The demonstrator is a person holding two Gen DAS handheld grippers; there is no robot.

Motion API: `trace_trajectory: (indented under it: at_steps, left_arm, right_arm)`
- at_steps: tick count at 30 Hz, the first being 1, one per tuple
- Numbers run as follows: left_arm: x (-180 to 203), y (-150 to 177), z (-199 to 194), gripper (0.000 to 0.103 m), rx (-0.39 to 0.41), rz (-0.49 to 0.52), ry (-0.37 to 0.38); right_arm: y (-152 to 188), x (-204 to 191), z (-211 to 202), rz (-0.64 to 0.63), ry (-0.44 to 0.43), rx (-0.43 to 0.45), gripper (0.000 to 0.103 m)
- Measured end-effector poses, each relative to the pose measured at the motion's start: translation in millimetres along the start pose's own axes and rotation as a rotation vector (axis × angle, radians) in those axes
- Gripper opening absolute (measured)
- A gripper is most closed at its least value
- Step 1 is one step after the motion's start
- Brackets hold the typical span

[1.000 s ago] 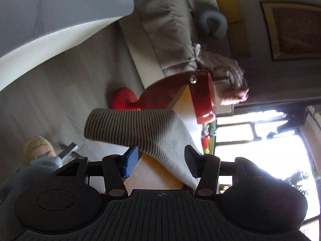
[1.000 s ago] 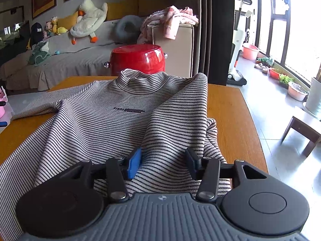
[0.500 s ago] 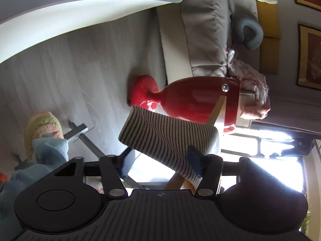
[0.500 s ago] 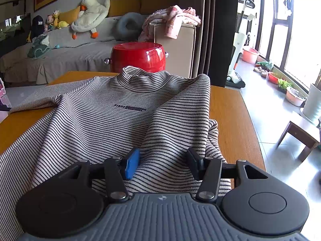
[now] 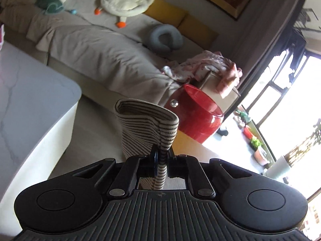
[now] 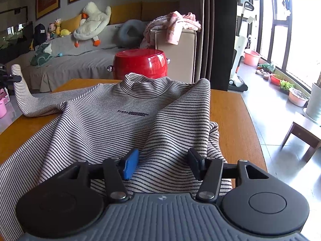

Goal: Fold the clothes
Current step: 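Grasp a sleeve cuff with the left gripper and fold it across the sweater body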

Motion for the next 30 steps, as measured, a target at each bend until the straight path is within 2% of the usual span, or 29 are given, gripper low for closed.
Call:
trace_trajectory:
  at_steps: [9,18,25,30]
  left_arm:
    - [103.9,18.7,29.3,0.008,-0.041,0.199,0.085]
    - [193.3,53.9,51.8,0.008,-0.099,0.323,0.193]
    - [226.7,82.0,61.9,0.010,-0.164,0.339,0.278]
    - [223.7,100.8,54.7,0.023,-0.180,0.344,0.294]
  right_arm:
    - [-1.4,5.4,-6.1,0.050,-0.032,0.039,0.054]
    - [-1.5,15.0,-12.7,0.126,-0.079,0.076,0.057]
    - [-0.6,21.2,-14.8,0.171,-0.102,0.087,0.060]
    - [0.3,22.3,-15.9,0.180,-0.106,0.088,0.060]
Point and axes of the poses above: each gripper's, at about its wrist camera, not at the fingertips, and z roughly the way its jaws point, x to its right, y to its underside, the point moved 8 cm from there along z, roughly the way its jaws point, and after that the axes turned 5 degrees about y, right-handed, at the moved point
